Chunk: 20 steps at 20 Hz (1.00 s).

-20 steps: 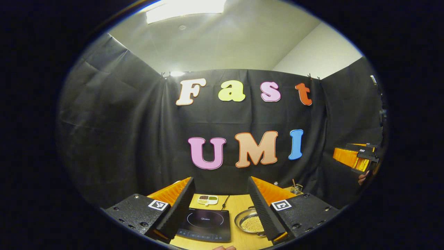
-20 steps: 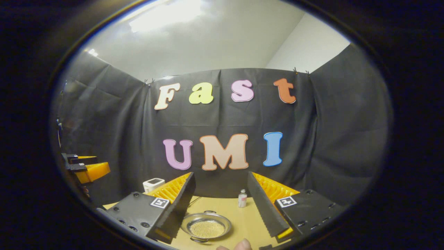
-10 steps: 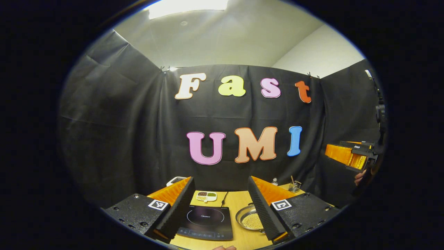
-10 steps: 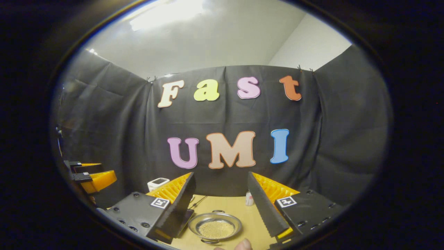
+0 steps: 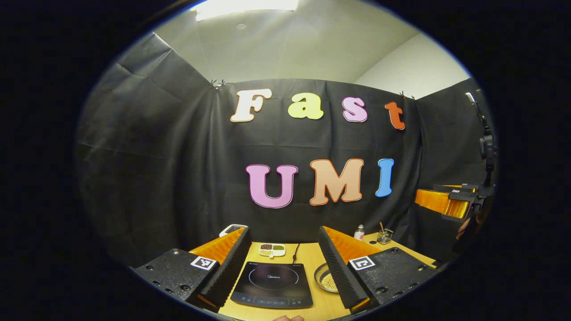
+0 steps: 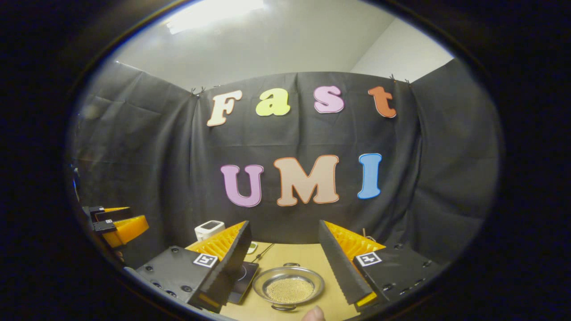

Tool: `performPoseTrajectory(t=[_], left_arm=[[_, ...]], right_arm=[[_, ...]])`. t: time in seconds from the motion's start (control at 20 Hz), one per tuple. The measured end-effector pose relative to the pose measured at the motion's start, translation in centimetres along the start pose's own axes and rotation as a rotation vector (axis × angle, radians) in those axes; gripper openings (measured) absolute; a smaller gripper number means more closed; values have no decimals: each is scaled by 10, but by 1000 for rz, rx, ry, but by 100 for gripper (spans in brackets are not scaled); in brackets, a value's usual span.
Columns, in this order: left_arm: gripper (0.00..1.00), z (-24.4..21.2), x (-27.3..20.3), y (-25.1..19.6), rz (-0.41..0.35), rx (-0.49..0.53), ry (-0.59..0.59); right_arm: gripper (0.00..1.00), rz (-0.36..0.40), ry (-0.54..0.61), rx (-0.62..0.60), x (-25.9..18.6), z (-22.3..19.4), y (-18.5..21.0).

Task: First push the handle of the pot to place it horizontally, then grasp the pot with both hands and set it on the induction cooktop.

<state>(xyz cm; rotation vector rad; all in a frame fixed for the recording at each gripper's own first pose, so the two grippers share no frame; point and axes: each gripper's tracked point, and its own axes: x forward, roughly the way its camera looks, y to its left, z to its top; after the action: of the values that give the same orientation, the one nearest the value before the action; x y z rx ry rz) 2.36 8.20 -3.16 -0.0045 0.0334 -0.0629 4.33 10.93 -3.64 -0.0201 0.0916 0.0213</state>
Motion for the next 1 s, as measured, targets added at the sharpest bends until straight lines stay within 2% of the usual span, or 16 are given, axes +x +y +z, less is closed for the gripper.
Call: performPoseTrajectory(t=[0.1, 0.2, 0.25, 0.3, 0.4, 0.45, 0.5, 0.55, 0.6, 0.65, 0.7, 0.75, 0.8, 0.85, 1.0], left_arm=[[87, -8, 6, 7, -3, 2, 19], [93, -9, 10, 15, 4, -17, 23], [88, -12, 12, 19, 15, -21, 27], [93, -14, 14, 23, 28, -21, 34], [93, -17, 17, 23, 42, -29, 42], [93, -18, 19, 22, 45, -30, 47], [87, -19, 21, 21, 52, -28, 48], [93, -21, 25, 18, 62, -25, 54], [93, -22, 27, 16, 75, -25, 61], [93, -22, 30, 14, 88, -30, 64], [93, -20, 32, 10, 99, -36, 63], [88, -21, 34, 6, 110, -41, 64], [88, -22, 37, 2, 126, -34, 74], [93, -25, 40, 1, 144, -24, 81], [93, -21, 39, -6, 188, -7, 76]], right_arm=[[96, 11, 26, -1, 3, -9, 10], [87, 33, 44, -10, 3, -16, 18], [77, 43, 48, -7, 7, -18, 21], [72, 52, 52, -3, 11, -20, 24], [48, 48, 64, -12, 21, -26, 18], [33, 54, 68, -14, 27, -30, 18], [28, 61, 73, -23, 33, -34, 15], [22, 74, 76, -34, 38, -37, 12], [17, 92, 84, -40, 43, -43, 11], [7, 111, 102, -38, 48, -51, 9], [14, 123, 114, -32, 53, -58, 6], [8, 135, 141, -22, 54, -63, 1], [7, 162, 176, -7, 63, -76, 1], [6, 186, 216, 2, 68, -90, 2], [2, 292, 235, 58, 78, -108, 8]])
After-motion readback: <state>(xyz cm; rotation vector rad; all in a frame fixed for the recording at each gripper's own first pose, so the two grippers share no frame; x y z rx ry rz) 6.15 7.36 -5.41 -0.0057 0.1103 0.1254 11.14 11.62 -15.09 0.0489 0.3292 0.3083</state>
